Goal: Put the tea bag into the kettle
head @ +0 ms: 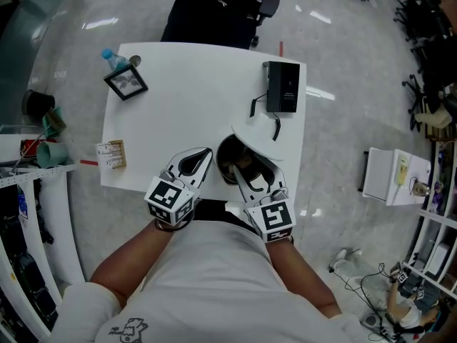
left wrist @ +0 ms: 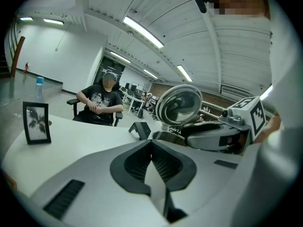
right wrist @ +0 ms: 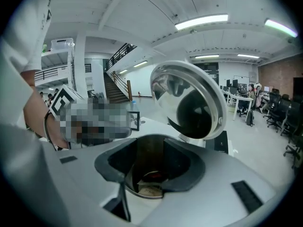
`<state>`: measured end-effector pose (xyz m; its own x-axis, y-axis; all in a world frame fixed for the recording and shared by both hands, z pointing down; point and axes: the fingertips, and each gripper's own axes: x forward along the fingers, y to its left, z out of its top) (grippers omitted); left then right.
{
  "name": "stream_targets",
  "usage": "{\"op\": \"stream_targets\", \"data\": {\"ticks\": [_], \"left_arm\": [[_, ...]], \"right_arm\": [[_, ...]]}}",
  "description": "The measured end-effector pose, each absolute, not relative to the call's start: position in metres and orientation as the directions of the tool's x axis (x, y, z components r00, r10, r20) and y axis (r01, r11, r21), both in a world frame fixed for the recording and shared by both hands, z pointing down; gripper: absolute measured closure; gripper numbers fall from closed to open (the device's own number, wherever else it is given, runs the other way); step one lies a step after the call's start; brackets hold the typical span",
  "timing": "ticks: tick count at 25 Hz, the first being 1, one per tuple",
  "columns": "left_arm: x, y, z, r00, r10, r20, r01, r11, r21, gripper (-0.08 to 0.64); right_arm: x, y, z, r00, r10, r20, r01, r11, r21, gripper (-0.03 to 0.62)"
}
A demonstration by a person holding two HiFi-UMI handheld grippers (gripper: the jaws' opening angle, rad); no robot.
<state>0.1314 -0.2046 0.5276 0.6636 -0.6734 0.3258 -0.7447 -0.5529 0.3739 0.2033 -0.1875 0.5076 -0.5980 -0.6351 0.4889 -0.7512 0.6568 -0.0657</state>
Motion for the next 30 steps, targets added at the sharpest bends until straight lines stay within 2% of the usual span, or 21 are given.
{"op": "stream_targets", "data": {"ticks": [6,11,14,21,30], "left_arm": [[0.141,-0.197,0.513,0.676,-0.672,0.303,-0.734,-0.581,0.351,0.552],[0.152,-0.186,0.500,0.677,-0.679,0.284,-0.733,-0.589,0.342,0.551],[0.161,-0.176,0.492,0.678,-0.682,0.274,-0.732,-0.594,0.333,0.551],[0.171,-0.154,0.464,0.658,-0.715,0.234,-0.748,-0.588,0.308,0.551],[0.135,-0.120,0.439,0.610,-0.766,0.203,-0.788,-0.557,0.262,0.551]], "right_arm": [[0.209,-0.181,0.499,-0.601,-0.647,0.469,-0.752,0.656,-0.060,0.433],[0.216,-0.168,0.484,-0.620,-0.661,0.422,-0.744,0.667,-0.048,0.537],[0.222,-0.161,0.475,-0.632,-0.667,0.394,-0.741,0.670,-0.055,0.568],[0.232,-0.136,0.458,-0.675,-0.659,0.332,-0.718,0.690,-0.089,0.580],[0.204,-0.100,0.447,-0.717,-0.638,0.280,-0.684,0.721,-0.112,0.580]]}}
